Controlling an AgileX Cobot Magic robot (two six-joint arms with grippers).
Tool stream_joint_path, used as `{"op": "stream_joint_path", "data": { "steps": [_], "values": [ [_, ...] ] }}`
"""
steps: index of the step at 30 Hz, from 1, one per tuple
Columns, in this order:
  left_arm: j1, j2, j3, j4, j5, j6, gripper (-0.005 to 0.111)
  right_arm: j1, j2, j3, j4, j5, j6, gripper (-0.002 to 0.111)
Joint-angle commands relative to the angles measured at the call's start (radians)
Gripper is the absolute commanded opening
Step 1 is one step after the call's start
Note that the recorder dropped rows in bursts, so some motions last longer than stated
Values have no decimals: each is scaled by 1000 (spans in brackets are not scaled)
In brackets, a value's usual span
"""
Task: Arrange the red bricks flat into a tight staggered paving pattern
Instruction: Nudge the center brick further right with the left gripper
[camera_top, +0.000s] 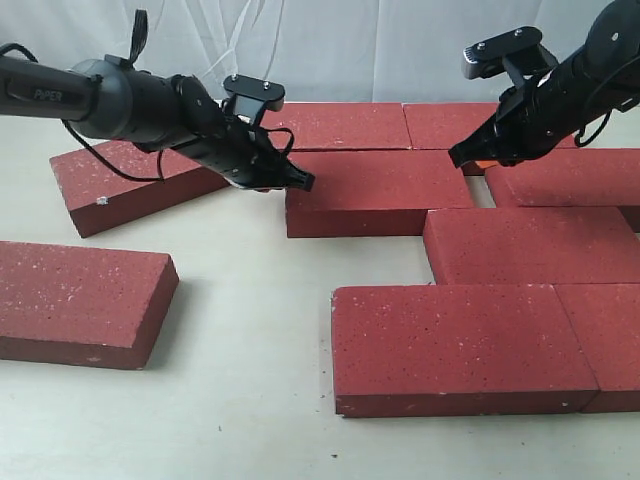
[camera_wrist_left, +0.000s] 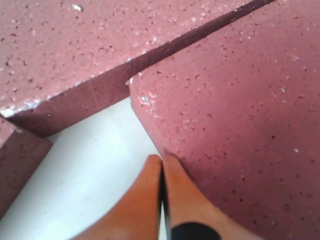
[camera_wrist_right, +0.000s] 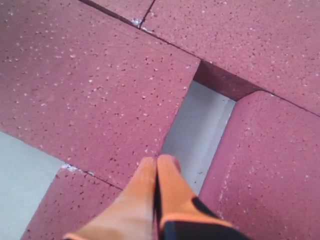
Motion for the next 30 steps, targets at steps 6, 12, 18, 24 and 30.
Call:
{"op": "stream_joint_path", "data": {
  "steps": [6,12,18,24,30],
  "values": [
    [-49,53,-57,-37,7,-2,0,-5,-11,6,3,-16,-1,-1],
    [-74,75,-88,-33,5,-2,0,-5,-11,6,8,-18,-1,-1],
    [-93,78,-112,-36,5,-2,0,-5,-11,6,8,-21,-1,-1],
    [-105,119,-141,-50,18,-2,0,-5,-11,6,10,-23,-1,-1],
    [-105,135,-160,-24,23,-2,0,-5,-11,6,10,-24,-1,-1]
  ]
}}
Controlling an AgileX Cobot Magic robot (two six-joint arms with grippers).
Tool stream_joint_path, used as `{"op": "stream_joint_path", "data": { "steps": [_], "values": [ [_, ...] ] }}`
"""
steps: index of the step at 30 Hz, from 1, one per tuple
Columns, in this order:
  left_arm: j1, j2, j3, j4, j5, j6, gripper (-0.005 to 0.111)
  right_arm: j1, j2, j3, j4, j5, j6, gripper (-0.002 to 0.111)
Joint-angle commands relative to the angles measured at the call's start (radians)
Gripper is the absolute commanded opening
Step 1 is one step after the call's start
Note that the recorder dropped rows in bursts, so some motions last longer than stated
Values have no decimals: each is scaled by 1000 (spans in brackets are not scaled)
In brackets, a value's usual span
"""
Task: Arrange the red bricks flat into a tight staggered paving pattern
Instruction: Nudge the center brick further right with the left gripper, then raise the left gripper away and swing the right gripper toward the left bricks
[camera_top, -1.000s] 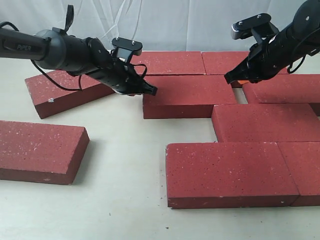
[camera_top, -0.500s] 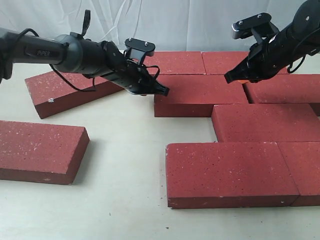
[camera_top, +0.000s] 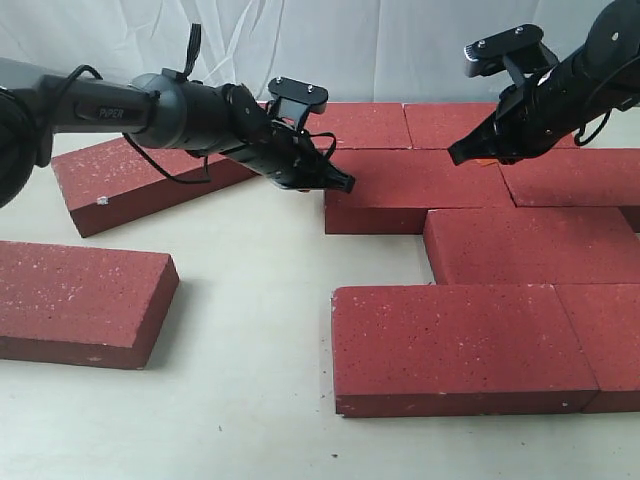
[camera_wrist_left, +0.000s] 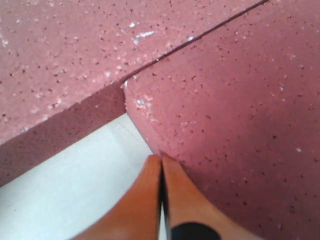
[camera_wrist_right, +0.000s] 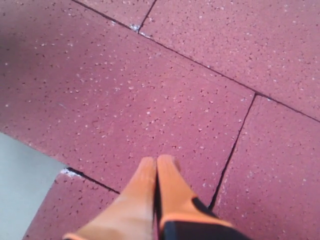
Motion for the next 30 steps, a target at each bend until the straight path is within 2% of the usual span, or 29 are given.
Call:
{"op": "stream_joint_path", "data": {
  "steps": [1,6,19,24,27,30],
  "values": [
    [-25,27,-10,3,30,-2,0,-5,-11,6,7,-10,-3,-1],
    [-10,5,-10,36,94,-4,0,-5,-11,6,7,-10,-3,-1],
    [134,-78,-10,115,228,-47,0,-5,-11,6,30,-17,-3,-1],
    [179,-184,-10,215,359,-72,0,-5,-11,6,65,-19,-3,-1],
    [207,-264,6,289,426,-128,0,-3,-11,6,150,-7,-10,-1],
    [242,-338,28,316,499,-138,0,18,-11,6,190,2,-71,-1]
  ]
}}
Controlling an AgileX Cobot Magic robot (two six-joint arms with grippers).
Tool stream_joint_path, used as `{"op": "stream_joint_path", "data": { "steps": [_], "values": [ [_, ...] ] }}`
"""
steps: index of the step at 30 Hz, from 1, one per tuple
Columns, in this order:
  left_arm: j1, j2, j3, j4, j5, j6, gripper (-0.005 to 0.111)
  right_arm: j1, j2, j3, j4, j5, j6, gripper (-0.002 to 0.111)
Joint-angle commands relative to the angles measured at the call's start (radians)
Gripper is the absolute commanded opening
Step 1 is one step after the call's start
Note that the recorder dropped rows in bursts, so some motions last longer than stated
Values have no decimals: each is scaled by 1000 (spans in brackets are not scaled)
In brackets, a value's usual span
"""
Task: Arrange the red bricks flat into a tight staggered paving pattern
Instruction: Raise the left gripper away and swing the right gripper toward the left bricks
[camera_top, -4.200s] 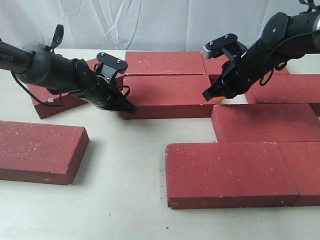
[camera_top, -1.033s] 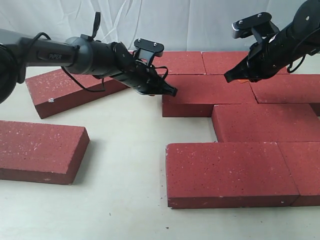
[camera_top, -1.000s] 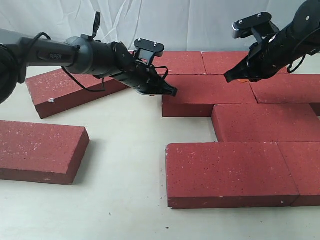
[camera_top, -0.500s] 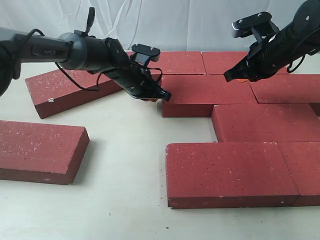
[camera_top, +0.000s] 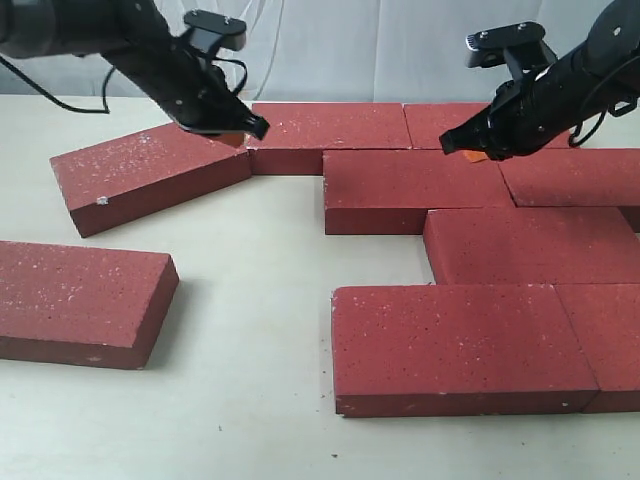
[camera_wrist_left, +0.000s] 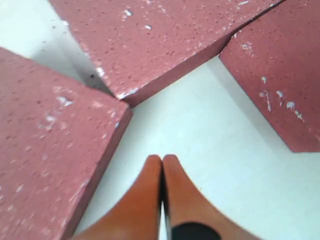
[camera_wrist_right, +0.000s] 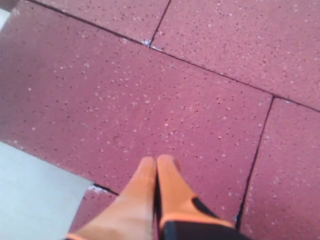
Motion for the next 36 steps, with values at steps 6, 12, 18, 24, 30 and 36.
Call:
{"op": "stream_joint_path", "data": {
  "steps": [6,12,18,24,30,36],
  "values": [
    [132,-241,115,121,161,-66,0,115,-11,3,79,3,-108,-1],
    [263,-358,224,168,172,-80,0,218,-11,3,81,-35,-130,-1],
    [398,-374,311,168,123,-104,0,316,-11,3,81,-77,-134,-1],
    [536,-374,397,350,99,-272,0,451,1,-9,112,15,-250,-1],
    [635,-362,404,665,328,-584,0,572,88,-133,106,167,-237,-1],
    [638,-314,465,662,254,-627,0,669,210,-302,-16,254,-88,-1]
  ]
}}
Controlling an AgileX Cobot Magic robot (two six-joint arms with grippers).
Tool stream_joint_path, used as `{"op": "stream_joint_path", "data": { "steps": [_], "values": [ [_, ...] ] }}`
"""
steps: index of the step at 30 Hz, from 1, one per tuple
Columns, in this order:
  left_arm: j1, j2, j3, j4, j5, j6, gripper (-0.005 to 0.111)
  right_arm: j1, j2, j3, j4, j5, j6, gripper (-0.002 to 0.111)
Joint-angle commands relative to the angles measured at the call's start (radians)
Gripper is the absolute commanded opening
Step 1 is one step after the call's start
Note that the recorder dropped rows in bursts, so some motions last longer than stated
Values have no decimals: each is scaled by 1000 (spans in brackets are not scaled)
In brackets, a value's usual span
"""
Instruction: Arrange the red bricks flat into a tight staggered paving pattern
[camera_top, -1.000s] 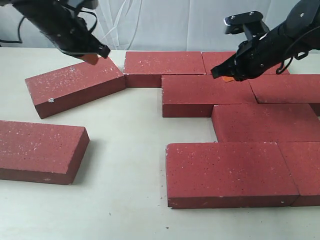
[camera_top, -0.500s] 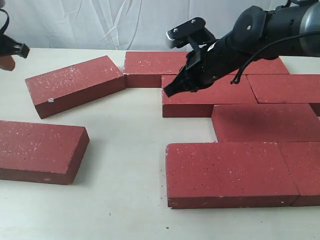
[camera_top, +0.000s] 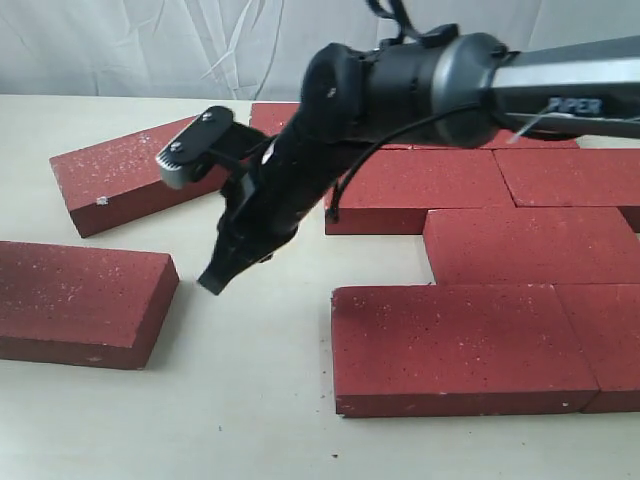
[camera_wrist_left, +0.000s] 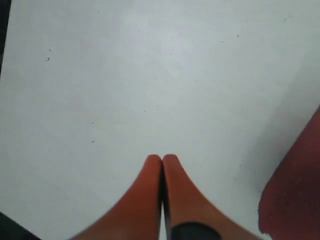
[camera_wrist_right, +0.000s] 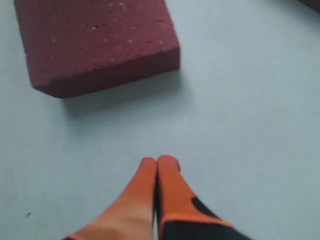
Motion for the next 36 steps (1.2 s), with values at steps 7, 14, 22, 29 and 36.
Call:
{"op": "stream_joint_path", "data": {
  "steps": [7,14,22,29,36],
  "values": [
    [2,138,102,-92,-203,-6,0,88,202,-248,-244,104,263,-1],
    [0,193,102,-275,-261,166,0,92,314,-365,-213,150,265,-1],
    [-2,192,102,-303,-281,175,0,132,393,-475,-199,142,267,-1],
    [-2,192,102,-496,-255,344,0,145,403,-554,-182,203,269,-1],
    [-18,139,102,-648,-196,466,0,143,344,-614,-478,409,405,-1]
  ]
}}
